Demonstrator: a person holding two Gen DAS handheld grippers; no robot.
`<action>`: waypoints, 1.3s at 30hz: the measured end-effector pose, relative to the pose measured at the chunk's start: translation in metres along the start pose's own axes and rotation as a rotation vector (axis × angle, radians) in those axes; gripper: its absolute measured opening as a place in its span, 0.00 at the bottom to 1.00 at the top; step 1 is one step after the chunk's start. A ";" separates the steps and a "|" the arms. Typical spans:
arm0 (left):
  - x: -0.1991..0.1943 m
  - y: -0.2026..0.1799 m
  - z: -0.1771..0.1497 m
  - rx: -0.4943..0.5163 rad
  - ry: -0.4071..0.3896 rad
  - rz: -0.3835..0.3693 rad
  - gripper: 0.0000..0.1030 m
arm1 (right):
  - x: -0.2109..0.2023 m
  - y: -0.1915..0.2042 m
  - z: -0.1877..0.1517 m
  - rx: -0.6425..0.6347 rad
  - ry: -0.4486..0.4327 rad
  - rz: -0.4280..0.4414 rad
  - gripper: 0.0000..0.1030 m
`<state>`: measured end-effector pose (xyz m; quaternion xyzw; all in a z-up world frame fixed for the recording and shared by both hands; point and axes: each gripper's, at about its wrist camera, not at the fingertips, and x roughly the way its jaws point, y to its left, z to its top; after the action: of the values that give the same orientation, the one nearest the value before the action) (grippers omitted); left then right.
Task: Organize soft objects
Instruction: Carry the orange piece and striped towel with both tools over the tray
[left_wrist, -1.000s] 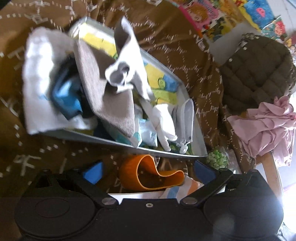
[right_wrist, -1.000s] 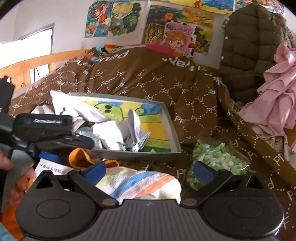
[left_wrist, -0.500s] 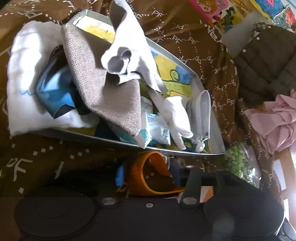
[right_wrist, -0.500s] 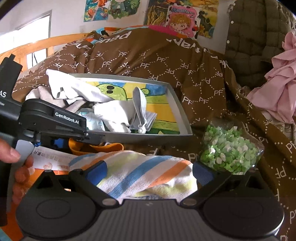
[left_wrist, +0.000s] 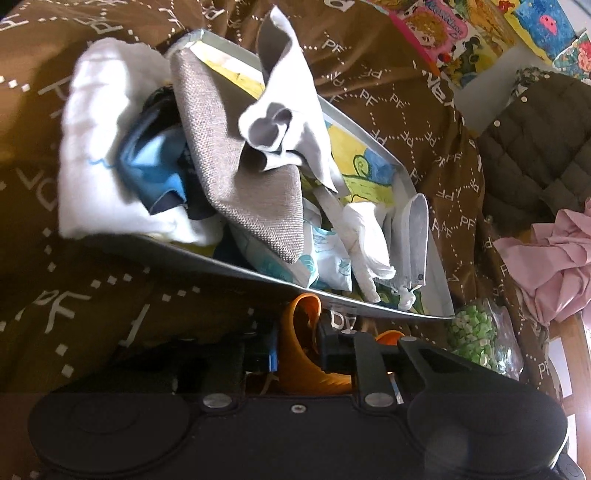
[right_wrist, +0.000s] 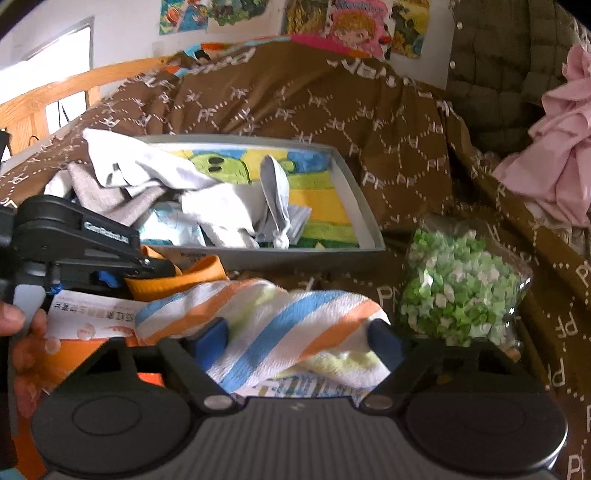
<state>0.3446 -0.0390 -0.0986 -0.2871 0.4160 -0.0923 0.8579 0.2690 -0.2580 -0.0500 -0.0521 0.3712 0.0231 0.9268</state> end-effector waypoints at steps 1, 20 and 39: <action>-0.001 -0.001 -0.001 0.003 -0.007 0.004 0.20 | 0.000 0.000 0.000 0.000 0.000 0.000 0.76; -0.054 -0.039 -0.024 0.154 -0.225 -0.006 0.16 | -0.017 -0.014 -0.001 0.098 -0.061 0.001 0.10; -0.059 -0.057 0.035 0.174 -0.437 -0.089 0.16 | -0.035 -0.002 0.050 -0.011 -0.583 -0.111 0.09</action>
<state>0.3386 -0.0476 -0.0104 -0.2434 0.1979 -0.1011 0.9441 0.2781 -0.2549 0.0103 -0.0684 0.0856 -0.0116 0.9939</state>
